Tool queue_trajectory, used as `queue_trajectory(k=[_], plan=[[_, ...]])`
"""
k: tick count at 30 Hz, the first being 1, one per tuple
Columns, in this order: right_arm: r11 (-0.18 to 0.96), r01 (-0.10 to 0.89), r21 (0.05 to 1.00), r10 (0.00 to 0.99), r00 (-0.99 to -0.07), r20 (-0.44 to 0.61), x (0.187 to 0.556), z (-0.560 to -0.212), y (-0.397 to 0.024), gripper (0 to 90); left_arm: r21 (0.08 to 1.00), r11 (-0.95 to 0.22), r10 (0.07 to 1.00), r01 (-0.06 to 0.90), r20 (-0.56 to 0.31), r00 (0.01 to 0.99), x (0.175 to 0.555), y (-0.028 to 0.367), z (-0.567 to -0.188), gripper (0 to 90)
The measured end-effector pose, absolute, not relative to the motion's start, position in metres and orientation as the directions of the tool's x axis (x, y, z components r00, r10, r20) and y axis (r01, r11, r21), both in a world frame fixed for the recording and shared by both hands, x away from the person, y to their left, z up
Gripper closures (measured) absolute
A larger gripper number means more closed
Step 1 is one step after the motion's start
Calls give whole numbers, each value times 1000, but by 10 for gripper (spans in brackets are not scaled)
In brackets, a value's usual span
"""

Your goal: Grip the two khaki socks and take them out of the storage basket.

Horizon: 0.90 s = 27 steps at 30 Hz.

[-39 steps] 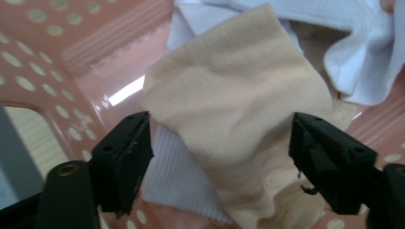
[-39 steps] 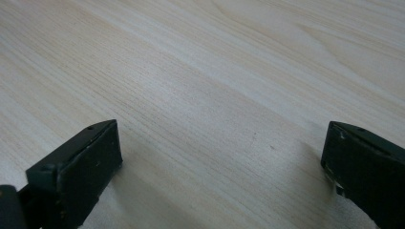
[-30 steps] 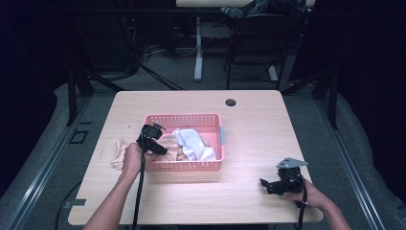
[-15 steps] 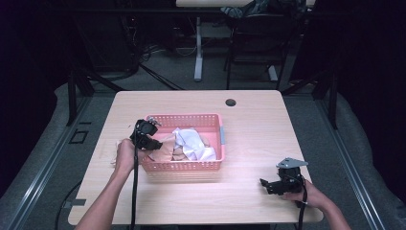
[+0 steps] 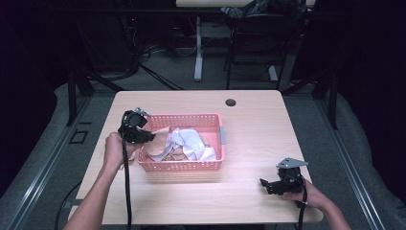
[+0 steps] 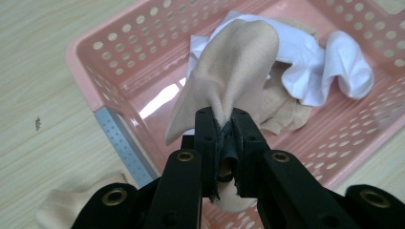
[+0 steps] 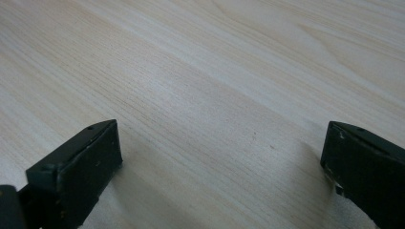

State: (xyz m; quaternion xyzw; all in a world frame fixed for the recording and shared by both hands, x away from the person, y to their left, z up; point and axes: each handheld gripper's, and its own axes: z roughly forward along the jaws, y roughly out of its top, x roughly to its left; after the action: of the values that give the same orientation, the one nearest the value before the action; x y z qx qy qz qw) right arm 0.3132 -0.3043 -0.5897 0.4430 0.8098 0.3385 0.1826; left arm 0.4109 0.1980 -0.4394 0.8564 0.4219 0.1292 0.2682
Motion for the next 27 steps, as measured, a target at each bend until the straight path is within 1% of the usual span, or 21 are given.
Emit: queue_trajectory(k=[4,16,27], plan=[[383,591,710,840,-542,-2,313,-590,-305,0,569,-507,789,647,4,615,410,201,-428,828],[383,590,710,840,-542,-3,313,-590,-305,0,615,-508,779,604,28,627,404,206,-394,828],[384,591,709,840,-543,-1,313,-590,-305,0,639,-483,800,599,43,599,399,223,-377,828]])
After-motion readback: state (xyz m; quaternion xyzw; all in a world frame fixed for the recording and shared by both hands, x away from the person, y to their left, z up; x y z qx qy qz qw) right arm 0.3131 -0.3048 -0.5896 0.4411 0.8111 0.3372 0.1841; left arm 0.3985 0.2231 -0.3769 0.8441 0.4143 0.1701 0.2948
